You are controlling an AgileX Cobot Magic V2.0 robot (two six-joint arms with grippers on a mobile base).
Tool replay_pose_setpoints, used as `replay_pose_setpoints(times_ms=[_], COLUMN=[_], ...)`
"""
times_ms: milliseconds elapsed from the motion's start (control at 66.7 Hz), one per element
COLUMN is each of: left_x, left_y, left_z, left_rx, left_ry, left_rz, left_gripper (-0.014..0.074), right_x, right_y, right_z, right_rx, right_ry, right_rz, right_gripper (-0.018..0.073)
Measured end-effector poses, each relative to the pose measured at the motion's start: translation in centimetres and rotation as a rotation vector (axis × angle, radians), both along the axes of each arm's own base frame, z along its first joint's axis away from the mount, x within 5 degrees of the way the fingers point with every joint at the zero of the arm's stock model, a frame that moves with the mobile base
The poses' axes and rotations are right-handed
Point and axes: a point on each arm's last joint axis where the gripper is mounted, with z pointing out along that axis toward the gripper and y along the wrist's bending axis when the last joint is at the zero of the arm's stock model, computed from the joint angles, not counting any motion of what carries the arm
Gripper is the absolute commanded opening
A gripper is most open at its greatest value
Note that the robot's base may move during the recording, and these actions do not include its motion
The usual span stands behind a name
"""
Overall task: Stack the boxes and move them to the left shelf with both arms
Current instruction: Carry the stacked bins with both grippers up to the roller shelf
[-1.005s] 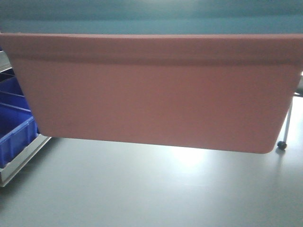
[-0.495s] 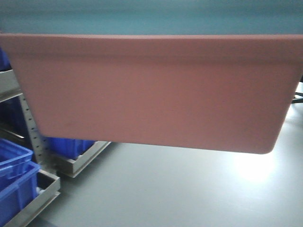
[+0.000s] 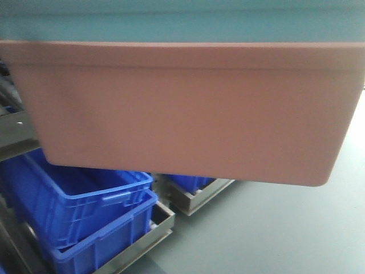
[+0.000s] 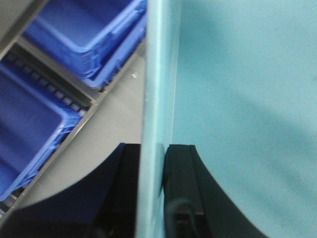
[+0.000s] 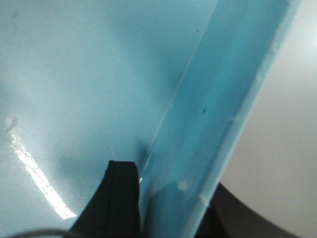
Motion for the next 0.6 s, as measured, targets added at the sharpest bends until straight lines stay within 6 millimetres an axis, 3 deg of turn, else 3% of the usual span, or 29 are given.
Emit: replay_pose_setpoints(times_ms=[600], left_x=[0.0], left_y=[0.0], left_z=[0.0], left_rx=[0.0], left_ry=[0.0], left_rz=[0.0], left_gripper=[-0.0003], right_x=[0.0], right_y=[0.0], right_z=[0.0], right_rx=[0.0], right_ry=[0.0], right_rz=[0.0], right_gripper=[0.0055])
